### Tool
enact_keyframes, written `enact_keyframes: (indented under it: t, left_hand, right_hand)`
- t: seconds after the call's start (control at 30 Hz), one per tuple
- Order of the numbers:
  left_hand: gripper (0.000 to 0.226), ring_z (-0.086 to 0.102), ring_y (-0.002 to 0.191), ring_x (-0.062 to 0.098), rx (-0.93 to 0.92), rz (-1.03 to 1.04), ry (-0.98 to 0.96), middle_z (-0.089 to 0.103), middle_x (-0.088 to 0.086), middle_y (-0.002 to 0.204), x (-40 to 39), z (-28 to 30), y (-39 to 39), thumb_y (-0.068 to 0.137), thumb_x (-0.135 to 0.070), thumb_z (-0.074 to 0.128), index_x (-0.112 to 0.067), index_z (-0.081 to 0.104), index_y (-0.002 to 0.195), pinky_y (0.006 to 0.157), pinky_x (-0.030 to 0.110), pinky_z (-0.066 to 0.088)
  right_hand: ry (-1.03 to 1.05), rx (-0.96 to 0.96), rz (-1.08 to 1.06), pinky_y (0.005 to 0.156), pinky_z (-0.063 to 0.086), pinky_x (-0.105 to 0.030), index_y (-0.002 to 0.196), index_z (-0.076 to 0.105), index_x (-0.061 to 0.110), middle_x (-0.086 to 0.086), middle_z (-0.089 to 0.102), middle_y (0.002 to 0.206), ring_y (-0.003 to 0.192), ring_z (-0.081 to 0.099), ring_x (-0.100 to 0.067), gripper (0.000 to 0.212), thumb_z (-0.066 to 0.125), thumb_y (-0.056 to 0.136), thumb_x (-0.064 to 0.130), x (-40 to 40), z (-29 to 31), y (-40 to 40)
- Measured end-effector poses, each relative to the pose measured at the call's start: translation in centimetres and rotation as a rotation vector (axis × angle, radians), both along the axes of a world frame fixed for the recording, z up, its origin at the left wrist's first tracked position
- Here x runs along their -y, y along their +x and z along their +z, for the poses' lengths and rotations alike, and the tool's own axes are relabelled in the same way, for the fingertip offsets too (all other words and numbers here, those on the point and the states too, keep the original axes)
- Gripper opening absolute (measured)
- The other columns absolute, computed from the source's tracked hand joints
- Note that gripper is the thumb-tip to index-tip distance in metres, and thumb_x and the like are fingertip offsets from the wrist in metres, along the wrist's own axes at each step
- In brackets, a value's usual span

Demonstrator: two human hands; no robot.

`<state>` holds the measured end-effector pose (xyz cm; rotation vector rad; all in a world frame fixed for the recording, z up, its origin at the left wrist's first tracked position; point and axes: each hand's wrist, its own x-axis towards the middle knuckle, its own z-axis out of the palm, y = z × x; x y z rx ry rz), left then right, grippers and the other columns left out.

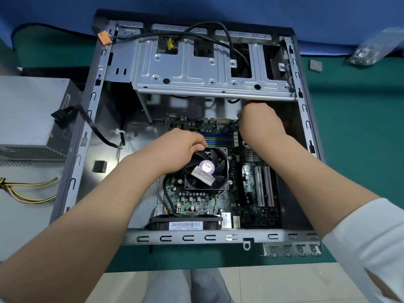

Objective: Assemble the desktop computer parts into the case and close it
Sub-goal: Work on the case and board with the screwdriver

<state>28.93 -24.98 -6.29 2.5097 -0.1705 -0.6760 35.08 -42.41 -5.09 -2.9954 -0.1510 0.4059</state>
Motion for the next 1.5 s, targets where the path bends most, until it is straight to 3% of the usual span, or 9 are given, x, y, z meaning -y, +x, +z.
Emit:
enact_keyframes:
  t: [0.3,0.43,0.6,0.73,0.83,1.0,1.1,1.23,1.5]
  left_hand:
    - [0.026,0.049,0.084,0.01,0.002,-0.004,-0.002,0.068,-0.001,0.11,0.0,0.0,0.0,0.101,-0.024,0.044,-0.024,0.063,0.119,0.069,0.023,0.033]
    - [0.027,0.052,0.088,0.013,0.001,-0.003,-0.007,0.067,0.0,0.111,0.0,0.1,-0.1,0.101,-0.024,0.044,-0.023,0.063,0.119,0.07,0.023,0.033]
    - [0.026,0.05,0.083,0.013,-0.011,-0.004,0.0,0.067,0.0,0.109,0.0,0.2,-0.1,0.101,-0.025,0.043,-0.024,0.063,0.119,0.068,0.025,0.034]
    - [0.027,0.056,0.091,0.016,-0.018,0.006,-0.001,0.067,0.001,0.112,0.0,0.3,0.0,0.101,-0.025,0.044,-0.024,0.063,0.12,0.073,0.025,0.039]
    - [0.028,0.057,0.107,0.019,-0.032,0.007,0.003,0.065,0.001,0.121,0.1,0.3,0.0,0.101,-0.025,0.044,-0.023,0.062,0.123,0.079,0.022,0.038]
    - [0.028,0.057,0.109,0.021,-0.033,0.001,0.007,0.065,0.002,0.12,0.0,0.4,0.0,0.101,-0.026,0.044,-0.023,0.062,0.122,0.087,0.027,0.043]
    - [0.028,0.057,0.111,0.021,-0.029,-0.001,0.006,0.065,0.002,0.12,0.0,0.4,0.0,0.101,-0.025,0.045,-0.023,0.063,0.122,0.089,0.028,0.042]
    - [0.028,0.057,0.111,0.022,-0.023,-0.007,0.013,0.065,0.002,0.121,0.1,0.3,0.0,0.101,-0.026,0.044,-0.023,0.062,0.122,0.091,0.029,0.043]
    - [0.028,0.057,0.11,0.022,-0.03,-0.007,0.017,0.065,0.003,0.121,0.0,0.2,0.1,0.101,-0.026,0.044,-0.024,0.062,0.123,0.089,0.029,0.043]
  right_hand:
    - [0.013,0.05,-0.07,0.065,0.034,-0.03,0.089,0.054,0.006,-0.012,0.049,0.086,0.075,0.044,-0.028,0.007,0.05,0.095,0.006,0.1,-0.8,0.3]
    - [0.035,0.038,-0.111,0.065,0.034,-0.03,0.101,0.06,0.002,-0.015,0.055,0.091,0.082,0.053,-0.032,0.018,0.048,0.098,0.015,0.5,-0.9,0.8]
    - [0.026,-0.051,-0.058,0.064,0.035,-0.031,0.08,0.049,0.006,-0.013,0.049,0.079,0.076,0.051,-0.031,0.029,0.046,0.101,0.026,1.2,-0.8,0.6]
    - [0.047,-0.051,-0.083,0.061,0.034,-0.029,0.072,0.047,0.004,-0.011,0.045,0.07,0.067,0.045,-0.029,0.025,0.051,0.096,0.011,1.3,-0.7,0.4]
    - [0.058,0.006,-0.067,0.062,0.036,-0.031,0.083,0.06,0.0,-0.014,0.051,0.074,0.068,0.046,-0.03,0.011,0.051,0.089,0.0,1.2,-0.5,0.2]
    - [-0.003,0.051,0.038,0.065,0.04,-0.033,0.105,0.063,0.003,-0.018,0.061,0.096,0.078,0.051,-0.033,0.025,0.049,0.086,-0.006,0.9,-0.2,0.1]
    - [-0.022,0.046,0.041,0.063,0.036,-0.031,0.091,0.059,0.002,-0.012,0.052,0.077,0.072,0.046,-0.031,0.007,0.053,0.088,0.003,0.7,-0.4,0.3]
    - [-0.03,0.042,0.004,0.063,0.035,-0.031,0.079,0.048,0.01,-0.01,0.044,0.073,0.07,0.042,-0.029,0.02,0.046,0.097,0.019,0.7,-0.5,0.4]
    - [0.015,-0.076,-0.002,0.063,0.036,-0.031,0.072,0.042,0.005,-0.012,0.045,0.075,0.071,0.045,-0.029,0.021,0.047,0.092,0.005,0.9,-0.5,0.9]
